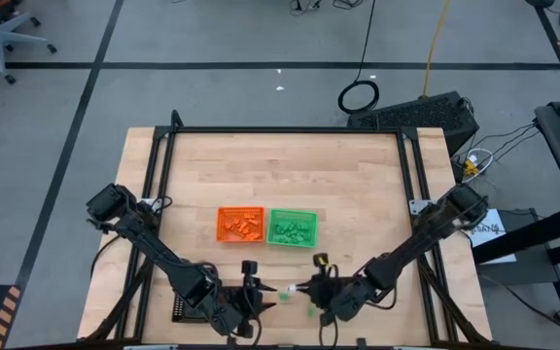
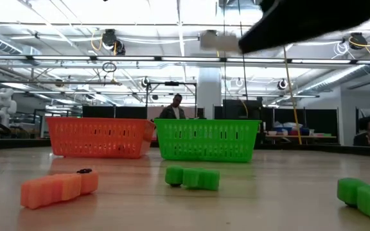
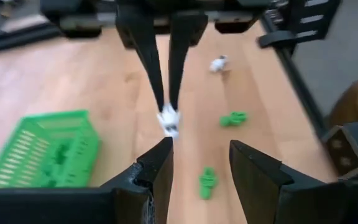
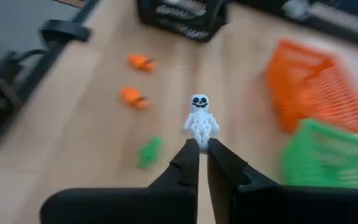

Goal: Sort Halloween decoration
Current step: Put the white skeleton toy into the black bin

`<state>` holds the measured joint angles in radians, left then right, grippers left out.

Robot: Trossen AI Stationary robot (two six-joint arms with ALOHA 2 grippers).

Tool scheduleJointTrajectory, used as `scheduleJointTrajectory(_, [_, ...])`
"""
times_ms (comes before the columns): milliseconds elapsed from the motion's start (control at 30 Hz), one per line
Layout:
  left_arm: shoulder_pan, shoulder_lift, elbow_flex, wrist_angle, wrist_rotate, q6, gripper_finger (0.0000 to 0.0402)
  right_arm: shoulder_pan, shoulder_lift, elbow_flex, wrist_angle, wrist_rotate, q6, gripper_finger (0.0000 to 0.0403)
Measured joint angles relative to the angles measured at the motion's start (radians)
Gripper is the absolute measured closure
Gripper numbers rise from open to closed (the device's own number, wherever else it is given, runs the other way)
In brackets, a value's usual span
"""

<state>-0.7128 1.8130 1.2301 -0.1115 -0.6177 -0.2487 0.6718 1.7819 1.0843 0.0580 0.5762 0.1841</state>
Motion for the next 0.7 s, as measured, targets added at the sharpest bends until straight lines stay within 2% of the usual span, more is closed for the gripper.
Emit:
scheduleJointTrajectory(267, [-0.008, 0.000, 0.000, -0.039, -0.142, 0.100, 0.0247, 0.033, -0.109, 0.000, -0.038, 0.257, -0.235, 0.0403])
scheduleJointTrajectory(433, [0.007, -0.004, 0.000, -0.042, -0.220, 0.134, 0.0247, 0.043, -0.120, 0.000, -0.022, 0.349, -0.429, 0.0403])
scheduleJointTrajectory(500, [0.016, -0.006, 0.000, -0.040, -0.239, 0.135, 0.0247, 0.043, -0.120, 0.000, -0.022, 0.390, -0.476, 0.0403])
scheduleJointTrajectory(700, [0.035, -0.011, 0.000, -0.063, -0.254, 0.132, 0.0247, 0.044, -0.120, 0.000, -0.020, 0.423, -0.562, 0.0403])
